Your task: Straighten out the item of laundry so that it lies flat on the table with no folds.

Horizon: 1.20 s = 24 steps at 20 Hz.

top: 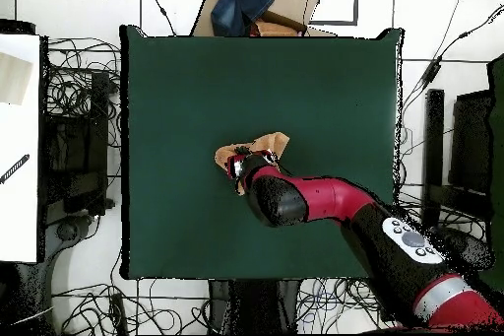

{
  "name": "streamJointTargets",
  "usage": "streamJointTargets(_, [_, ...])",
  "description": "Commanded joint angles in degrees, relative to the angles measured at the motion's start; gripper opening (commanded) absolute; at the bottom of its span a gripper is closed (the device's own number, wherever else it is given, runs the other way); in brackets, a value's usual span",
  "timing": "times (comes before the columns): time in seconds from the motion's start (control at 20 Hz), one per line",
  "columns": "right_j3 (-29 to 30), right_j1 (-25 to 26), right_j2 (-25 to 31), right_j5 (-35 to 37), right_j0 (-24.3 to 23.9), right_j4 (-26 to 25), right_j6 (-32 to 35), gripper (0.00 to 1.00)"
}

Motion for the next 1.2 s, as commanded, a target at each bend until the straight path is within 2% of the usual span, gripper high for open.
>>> streamJointTargets(0.05, [0.46,0.12,2.33,-0.05,1.21,-1.94,4.58,0.00])
streamJointTargets(0.25, [-1.84,4.29,-0.14,-2.84,2.55,-4.47,3.95,0.00])
streamJointTargets(0.55, [-1.67,5.91,1.56,-2.51,0.68,-4.09,3.54,0.00])
streamJointTargets(0.6, [-1.65,6.06,1.97,-2.23,0.37,-3.95,3.35,1.00])
streamJointTargets(1.2, [-1.16,4.36,2.40,-1.56,0.45,-2.94,3.75,1.00])
